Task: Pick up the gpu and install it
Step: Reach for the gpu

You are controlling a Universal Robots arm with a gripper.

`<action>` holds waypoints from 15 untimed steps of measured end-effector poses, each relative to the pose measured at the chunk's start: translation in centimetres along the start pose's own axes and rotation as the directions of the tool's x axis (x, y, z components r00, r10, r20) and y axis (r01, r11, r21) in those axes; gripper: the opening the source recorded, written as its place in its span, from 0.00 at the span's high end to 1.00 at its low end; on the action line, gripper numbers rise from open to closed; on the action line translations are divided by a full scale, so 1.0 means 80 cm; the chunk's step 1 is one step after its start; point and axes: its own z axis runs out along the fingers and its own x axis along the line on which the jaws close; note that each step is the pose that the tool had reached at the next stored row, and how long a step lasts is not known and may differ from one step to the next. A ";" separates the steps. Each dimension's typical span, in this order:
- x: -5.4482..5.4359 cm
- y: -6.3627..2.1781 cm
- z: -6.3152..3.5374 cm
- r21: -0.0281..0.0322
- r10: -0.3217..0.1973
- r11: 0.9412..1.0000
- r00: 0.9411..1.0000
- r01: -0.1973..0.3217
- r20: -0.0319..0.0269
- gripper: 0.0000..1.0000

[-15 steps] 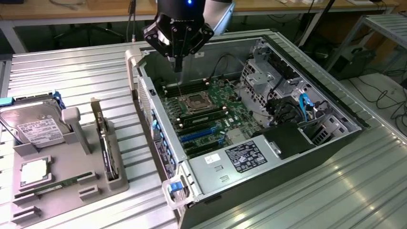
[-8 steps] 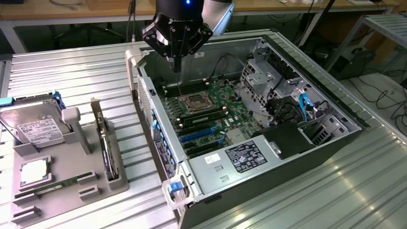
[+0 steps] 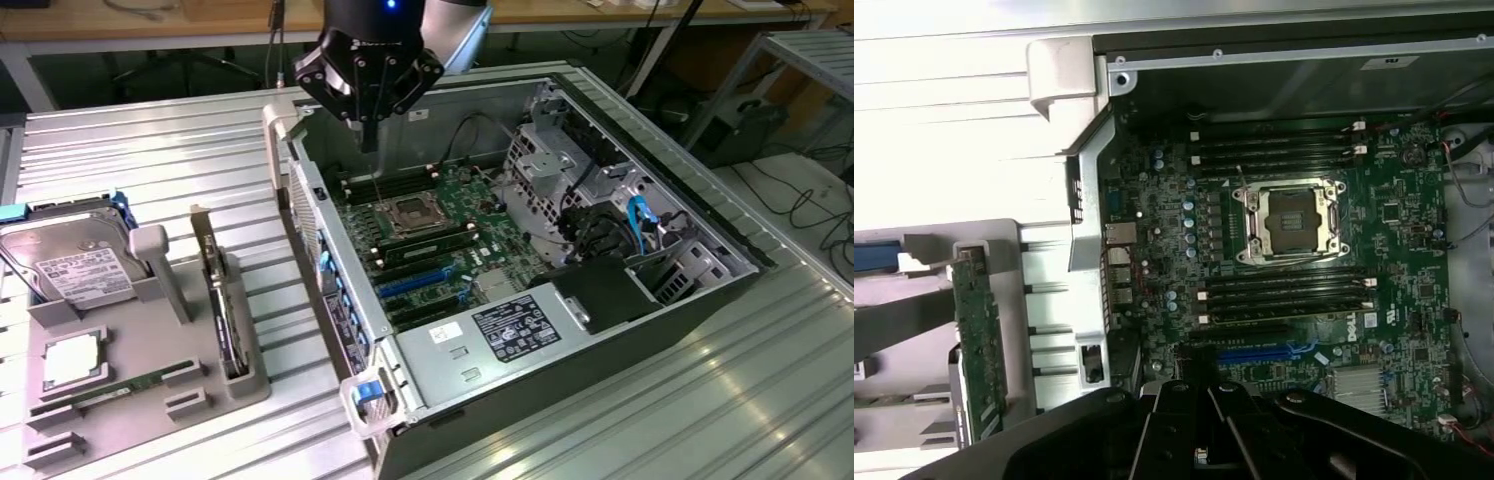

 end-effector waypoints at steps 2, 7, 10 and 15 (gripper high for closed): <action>0.001 0.000 0.000 0.000 0.000 1.000 1.000 0.000 0.000 0.89; 0.003 0.000 0.000 0.000 0.000 1.000 1.000 0.000 0.000 0.89; 0.004 0.000 0.000 0.000 0.000 1.000 1.000 0.000 0.000 0.89; 0.006 -0.001 0.000 0.000 0.000 1.000 1.000 0.000 0.000 0.89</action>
